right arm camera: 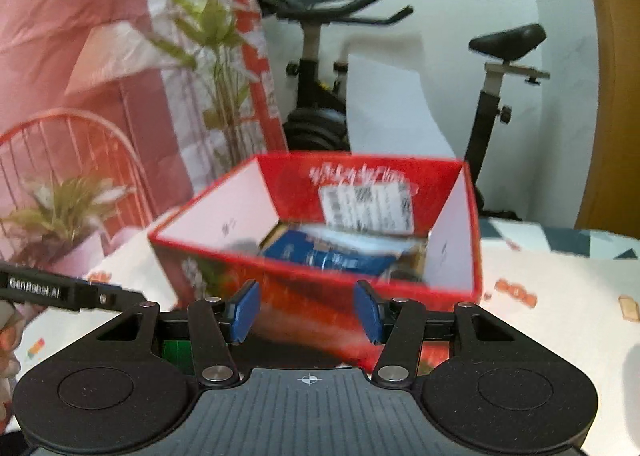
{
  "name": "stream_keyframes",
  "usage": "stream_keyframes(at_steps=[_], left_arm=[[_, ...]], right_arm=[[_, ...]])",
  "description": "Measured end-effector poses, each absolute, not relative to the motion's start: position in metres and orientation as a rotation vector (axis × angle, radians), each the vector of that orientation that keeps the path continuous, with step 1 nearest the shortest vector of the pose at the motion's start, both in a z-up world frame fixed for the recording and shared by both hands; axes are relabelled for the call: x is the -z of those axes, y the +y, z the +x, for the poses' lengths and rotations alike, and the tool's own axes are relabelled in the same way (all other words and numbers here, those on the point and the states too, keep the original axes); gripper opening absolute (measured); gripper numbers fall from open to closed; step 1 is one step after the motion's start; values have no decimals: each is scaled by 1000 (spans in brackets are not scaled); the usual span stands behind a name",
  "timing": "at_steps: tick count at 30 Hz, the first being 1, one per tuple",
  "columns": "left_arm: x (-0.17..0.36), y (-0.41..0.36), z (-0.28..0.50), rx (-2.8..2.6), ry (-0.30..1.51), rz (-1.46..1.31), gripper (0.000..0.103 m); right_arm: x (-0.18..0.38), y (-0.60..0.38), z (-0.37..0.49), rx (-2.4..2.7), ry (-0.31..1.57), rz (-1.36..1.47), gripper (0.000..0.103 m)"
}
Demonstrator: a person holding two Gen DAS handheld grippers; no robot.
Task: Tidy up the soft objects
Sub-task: 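Move both grippers back toward the green mesh bag beside the box, then close the left gripper on the green mesh bag while the right gripper hovers nearby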
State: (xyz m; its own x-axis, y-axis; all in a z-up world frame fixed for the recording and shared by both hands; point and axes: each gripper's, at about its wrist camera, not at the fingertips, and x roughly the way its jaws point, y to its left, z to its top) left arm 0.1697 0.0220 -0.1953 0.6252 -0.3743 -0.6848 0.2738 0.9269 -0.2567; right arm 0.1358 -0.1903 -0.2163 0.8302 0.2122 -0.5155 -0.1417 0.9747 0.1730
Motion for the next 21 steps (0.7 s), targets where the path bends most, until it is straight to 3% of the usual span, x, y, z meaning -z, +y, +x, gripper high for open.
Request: stream_keyframes(at_steps=[3,11,14,21], left_arm=[[205,23,166,366,843,-161,47],[216,22,164,346,855,-148,47],[219,26,165,338,862,-166,41],[217,34,169,298,845,-206,39]], right_arm=[[230,-185,133,-190,611,131,45],[259,-172,124,-196,716,134,30],[262,-171,124,-198,726,132,23],[263,-173,127,-202,738,138,20]])
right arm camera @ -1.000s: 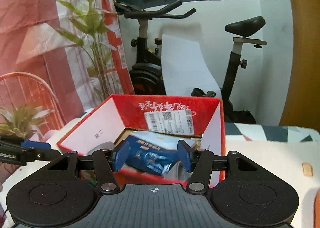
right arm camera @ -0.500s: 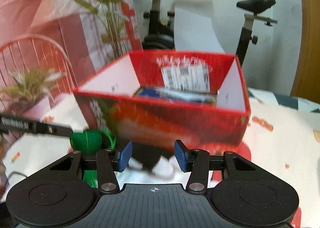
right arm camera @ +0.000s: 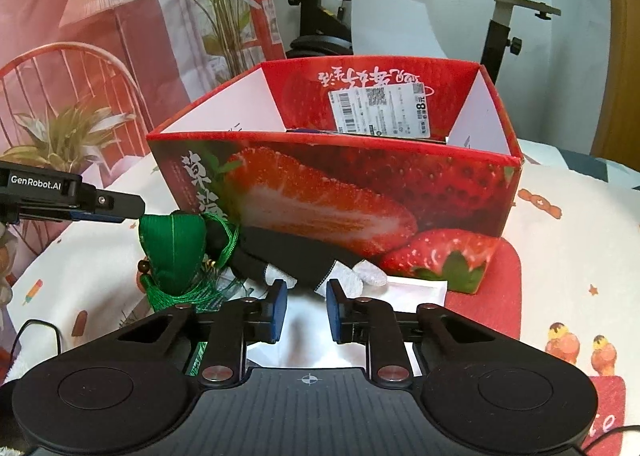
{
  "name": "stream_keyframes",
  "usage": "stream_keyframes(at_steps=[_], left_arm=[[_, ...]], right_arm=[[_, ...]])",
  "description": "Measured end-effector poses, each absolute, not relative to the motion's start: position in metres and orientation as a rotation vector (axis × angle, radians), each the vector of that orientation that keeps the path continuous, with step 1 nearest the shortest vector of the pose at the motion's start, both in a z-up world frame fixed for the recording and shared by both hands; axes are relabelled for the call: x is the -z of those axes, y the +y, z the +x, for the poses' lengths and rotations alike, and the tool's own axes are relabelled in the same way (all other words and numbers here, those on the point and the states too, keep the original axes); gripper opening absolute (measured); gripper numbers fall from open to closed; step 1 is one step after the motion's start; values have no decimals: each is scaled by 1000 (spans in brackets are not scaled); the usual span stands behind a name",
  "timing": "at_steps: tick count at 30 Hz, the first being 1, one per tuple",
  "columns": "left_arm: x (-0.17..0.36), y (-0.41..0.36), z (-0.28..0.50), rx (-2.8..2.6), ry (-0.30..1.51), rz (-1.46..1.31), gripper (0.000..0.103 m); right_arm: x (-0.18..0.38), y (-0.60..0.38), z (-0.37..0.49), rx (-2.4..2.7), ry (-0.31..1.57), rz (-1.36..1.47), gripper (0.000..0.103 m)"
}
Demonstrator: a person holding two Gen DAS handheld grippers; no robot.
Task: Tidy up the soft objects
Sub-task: 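Close the left gripper on the green mesh bag while the right gripper hovers nearby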
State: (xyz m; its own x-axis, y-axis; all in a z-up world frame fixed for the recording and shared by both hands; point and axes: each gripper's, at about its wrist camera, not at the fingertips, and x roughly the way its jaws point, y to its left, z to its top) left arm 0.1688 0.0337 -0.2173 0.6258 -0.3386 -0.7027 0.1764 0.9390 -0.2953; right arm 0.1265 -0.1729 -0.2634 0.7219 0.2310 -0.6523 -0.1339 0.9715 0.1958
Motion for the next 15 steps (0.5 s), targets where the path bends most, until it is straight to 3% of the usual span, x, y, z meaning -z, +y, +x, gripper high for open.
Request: stream_keyframes(at_steps=[15], left_arm=[[228,19,174,410,901,-295,39]], right_arm=[[263,-167,126,-227,742,125,22]])
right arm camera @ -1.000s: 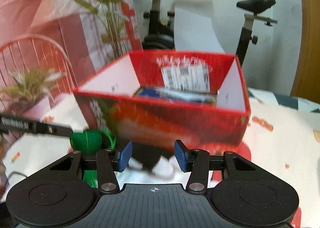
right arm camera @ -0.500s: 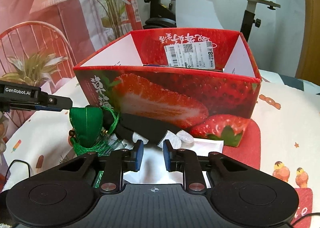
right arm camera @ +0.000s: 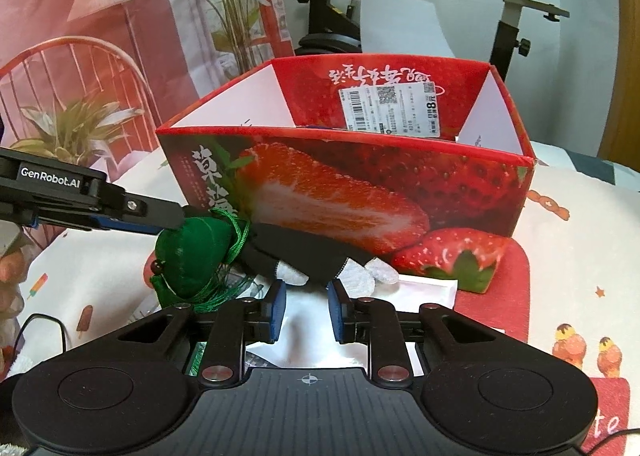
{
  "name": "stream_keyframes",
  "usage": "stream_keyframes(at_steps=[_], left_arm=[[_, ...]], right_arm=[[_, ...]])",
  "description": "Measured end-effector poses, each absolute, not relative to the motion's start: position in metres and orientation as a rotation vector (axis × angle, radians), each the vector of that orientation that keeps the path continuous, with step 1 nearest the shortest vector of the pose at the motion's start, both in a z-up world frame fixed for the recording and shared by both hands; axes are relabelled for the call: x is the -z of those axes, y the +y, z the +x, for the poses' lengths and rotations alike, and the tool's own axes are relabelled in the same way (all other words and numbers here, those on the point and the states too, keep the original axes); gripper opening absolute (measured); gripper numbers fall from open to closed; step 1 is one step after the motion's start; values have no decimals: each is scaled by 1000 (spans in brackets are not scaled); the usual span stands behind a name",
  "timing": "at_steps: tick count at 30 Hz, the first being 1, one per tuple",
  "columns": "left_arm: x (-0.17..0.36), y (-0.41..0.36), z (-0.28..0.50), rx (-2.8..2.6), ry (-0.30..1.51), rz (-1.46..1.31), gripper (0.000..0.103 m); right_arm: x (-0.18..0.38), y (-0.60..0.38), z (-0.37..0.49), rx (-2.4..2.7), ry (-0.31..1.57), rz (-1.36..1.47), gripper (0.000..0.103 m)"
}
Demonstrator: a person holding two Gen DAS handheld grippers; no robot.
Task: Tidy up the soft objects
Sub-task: 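Close the left gripper on the green mesh bag while the right gripper hovers nearby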
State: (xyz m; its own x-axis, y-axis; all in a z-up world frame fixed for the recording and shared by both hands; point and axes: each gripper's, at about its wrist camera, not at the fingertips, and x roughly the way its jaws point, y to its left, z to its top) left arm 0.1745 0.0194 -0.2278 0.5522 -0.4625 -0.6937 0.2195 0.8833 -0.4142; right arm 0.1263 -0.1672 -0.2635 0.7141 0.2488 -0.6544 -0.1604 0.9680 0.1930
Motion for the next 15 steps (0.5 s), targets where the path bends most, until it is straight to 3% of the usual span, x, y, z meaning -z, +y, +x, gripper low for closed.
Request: stream_keyframes(at_steps=[15], left_arm=[[230,-18,173,568,927,-283,38]], right_arm=[[267,-162,128,-253,756,110,22]])
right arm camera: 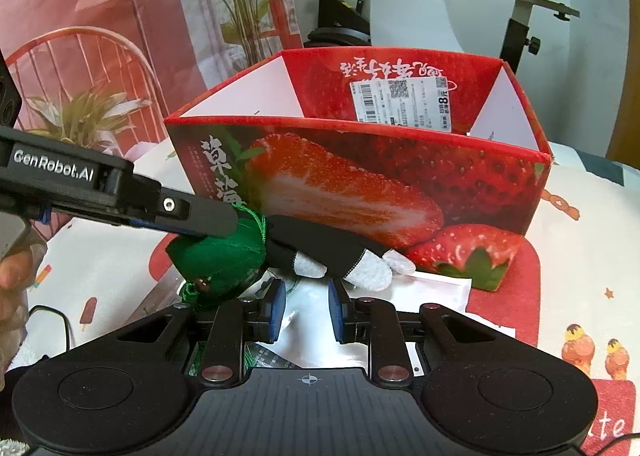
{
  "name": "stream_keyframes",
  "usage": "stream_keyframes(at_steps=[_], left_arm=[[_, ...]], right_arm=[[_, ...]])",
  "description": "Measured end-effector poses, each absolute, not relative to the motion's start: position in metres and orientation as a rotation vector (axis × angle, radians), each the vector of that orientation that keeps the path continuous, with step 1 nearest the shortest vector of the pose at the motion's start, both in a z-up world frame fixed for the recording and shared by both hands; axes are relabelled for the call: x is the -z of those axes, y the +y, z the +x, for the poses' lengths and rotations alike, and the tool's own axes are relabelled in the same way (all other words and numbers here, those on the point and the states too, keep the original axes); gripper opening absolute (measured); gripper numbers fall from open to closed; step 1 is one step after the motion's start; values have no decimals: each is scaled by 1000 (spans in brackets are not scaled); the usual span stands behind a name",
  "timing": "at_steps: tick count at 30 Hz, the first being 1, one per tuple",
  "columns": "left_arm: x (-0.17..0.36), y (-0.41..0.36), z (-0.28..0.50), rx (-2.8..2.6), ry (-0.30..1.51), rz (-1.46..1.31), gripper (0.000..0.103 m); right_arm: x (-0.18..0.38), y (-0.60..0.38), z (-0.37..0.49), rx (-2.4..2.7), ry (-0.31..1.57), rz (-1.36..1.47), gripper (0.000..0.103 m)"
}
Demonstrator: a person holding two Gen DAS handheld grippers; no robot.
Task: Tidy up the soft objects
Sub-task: 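Close the left gripper on the green mesh bag while the right gripper hovers nearby, then close the right gripper on the green pouch beside the left gripper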
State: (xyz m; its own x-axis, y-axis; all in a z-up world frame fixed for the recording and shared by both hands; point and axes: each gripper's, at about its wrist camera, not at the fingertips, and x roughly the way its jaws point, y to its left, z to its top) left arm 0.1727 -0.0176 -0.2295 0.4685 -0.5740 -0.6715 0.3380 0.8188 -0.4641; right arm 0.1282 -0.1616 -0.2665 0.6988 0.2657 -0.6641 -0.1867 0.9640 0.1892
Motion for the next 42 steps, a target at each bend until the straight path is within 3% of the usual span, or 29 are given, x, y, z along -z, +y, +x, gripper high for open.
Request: stream_keyframes(at_steps=[8,18,42], left_arm=[[219,20,181,484,865,-373,38],[246,58,190,348,917,-448,38],[275,13,196,542,1008,-496,39]], right_arm=[[267,-160,131,-264,762,101,22],[266,-153,135,-278,771,74,22],[271,-137,138,-360,798,20,22]])
